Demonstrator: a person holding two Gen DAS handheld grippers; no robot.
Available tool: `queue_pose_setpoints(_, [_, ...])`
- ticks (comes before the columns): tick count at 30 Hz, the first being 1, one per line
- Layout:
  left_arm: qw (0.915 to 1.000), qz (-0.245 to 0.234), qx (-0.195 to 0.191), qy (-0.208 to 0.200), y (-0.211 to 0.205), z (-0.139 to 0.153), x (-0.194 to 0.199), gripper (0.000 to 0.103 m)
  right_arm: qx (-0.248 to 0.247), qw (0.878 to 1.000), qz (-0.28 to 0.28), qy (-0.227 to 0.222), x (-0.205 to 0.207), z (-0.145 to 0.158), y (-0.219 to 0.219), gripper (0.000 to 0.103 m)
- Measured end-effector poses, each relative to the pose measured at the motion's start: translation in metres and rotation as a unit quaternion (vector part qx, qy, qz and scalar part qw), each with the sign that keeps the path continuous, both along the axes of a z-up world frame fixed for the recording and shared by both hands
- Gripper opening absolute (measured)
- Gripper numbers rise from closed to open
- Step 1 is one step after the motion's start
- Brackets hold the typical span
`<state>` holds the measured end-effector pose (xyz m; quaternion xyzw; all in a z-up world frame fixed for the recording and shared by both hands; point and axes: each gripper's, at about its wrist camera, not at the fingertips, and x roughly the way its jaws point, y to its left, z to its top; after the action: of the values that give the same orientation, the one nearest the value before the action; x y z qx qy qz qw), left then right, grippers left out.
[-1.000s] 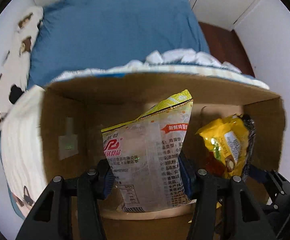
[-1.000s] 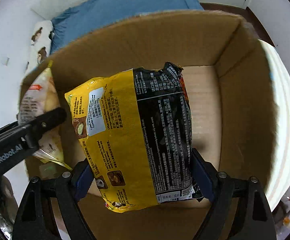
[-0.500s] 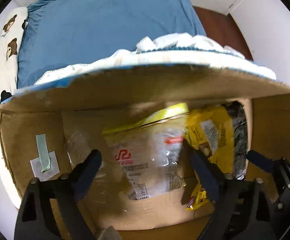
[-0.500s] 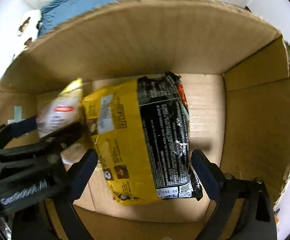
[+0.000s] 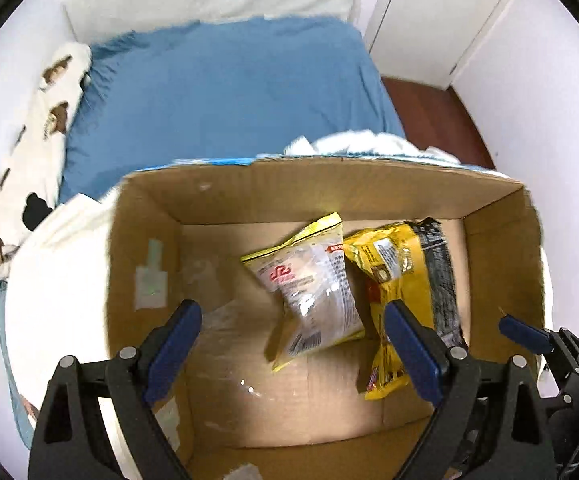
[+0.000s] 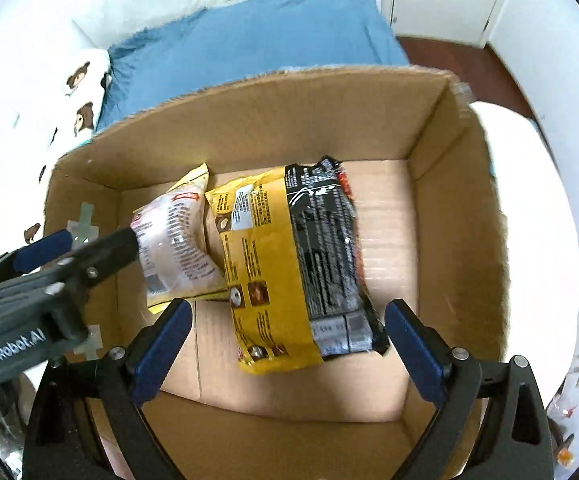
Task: Organize snacks
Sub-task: 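Withdraw both tools from the box back toward the snacks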
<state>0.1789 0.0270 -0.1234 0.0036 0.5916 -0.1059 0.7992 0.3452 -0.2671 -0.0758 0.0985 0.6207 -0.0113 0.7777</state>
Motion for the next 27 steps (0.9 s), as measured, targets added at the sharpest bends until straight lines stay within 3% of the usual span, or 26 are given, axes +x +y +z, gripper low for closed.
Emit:
queue_pose_setpoints(5, [0.9985, 0.019, -0.005, -0.050, 0.017, 0.024, -0.029, 0.093, -0.020, 0.998, 0.004, -0.053, -0.042, 0.048, 0.009, 0.099])
queue_pose_setpoints(13, [0.9943, 0.024, -0.006, -0.103, 0.022, 0.059, -0.078, 0.093, -0.022, 0.993, 0.013, -0.113, -0.087, 0.092, 0.015, 0.099])
queue_pose_setpoints(20, [0.9911, 0.039, -0.009, -0.127, 0.028, 0.083, -0.119, 0.093, -0.007, 0.989, 0.029, -0.144, -0.127, 0.115, 0.022, 0.099])
queue_pose_setpoints(27, [0.9883, 0.076, -0.019, -0.131, 0.037, 0.090, -0.155, 0.093, 0.027, 0.988, 0.044, -0.148, -0.156, 0.116, 0.018, 0.099])
